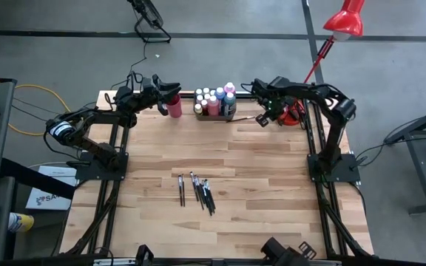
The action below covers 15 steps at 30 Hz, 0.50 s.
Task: Pick & Place Paint Supplies
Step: Put the black paint brush into the pink cup
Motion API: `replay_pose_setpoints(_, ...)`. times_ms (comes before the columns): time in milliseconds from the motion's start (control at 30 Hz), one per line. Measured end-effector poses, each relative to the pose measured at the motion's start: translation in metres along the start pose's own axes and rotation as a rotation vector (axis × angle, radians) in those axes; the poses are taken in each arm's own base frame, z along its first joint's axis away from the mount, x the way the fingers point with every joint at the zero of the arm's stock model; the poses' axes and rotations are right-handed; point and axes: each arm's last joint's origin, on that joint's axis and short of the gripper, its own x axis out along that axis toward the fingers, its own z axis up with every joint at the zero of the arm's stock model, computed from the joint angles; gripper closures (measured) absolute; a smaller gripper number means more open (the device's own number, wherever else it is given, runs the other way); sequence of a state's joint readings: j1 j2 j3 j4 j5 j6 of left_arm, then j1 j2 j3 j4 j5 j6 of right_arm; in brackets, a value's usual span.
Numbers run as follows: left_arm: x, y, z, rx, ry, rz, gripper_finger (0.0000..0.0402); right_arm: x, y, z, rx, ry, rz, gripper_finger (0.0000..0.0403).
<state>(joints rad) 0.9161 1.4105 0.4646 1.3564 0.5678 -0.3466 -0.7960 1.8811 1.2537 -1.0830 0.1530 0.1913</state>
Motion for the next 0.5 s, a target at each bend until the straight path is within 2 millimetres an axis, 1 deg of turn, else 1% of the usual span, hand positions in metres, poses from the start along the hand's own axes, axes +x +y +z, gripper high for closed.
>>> replay_pose_setpoints(100, 0.0, 0.0, 0.0, 0.0, -0.001, -0.002, 0.0306, -0.011, 0.003, -0.008, 0.001, -0.009, -0.031, 0.04)
replay_pose_setpoints(233, 0.0, 0.0, 0.0, 0.0, 0.0, -0.007, 0.0306, -0.033, 0.006, -0.021, 0.009, -0.061, -0.024, 0.04)
replay_pose_setpoints(300, 0.0, 0.0, 0.0, -0.006, 0.003, -0.013, 0.0306, -0.042, 0.009, -0.03, 0.01, -0.065, -0.027, 0.04)
replay_pose_setpoints(367, 0.0, -0.001, 0.001, -0.005, 0.005, -0.03, 0.0306, -0.056, 0.013, -0.041, 0.007, -0.097, -0.022, 0.04)
replay_pose_setpoints(500, 0.01, -0.001, 0.013, 0.044, -0.013, -0.115, 0.0306, -0.082, 0.022, -0.064, 0.017, -0.162, 0.037, 0.04)
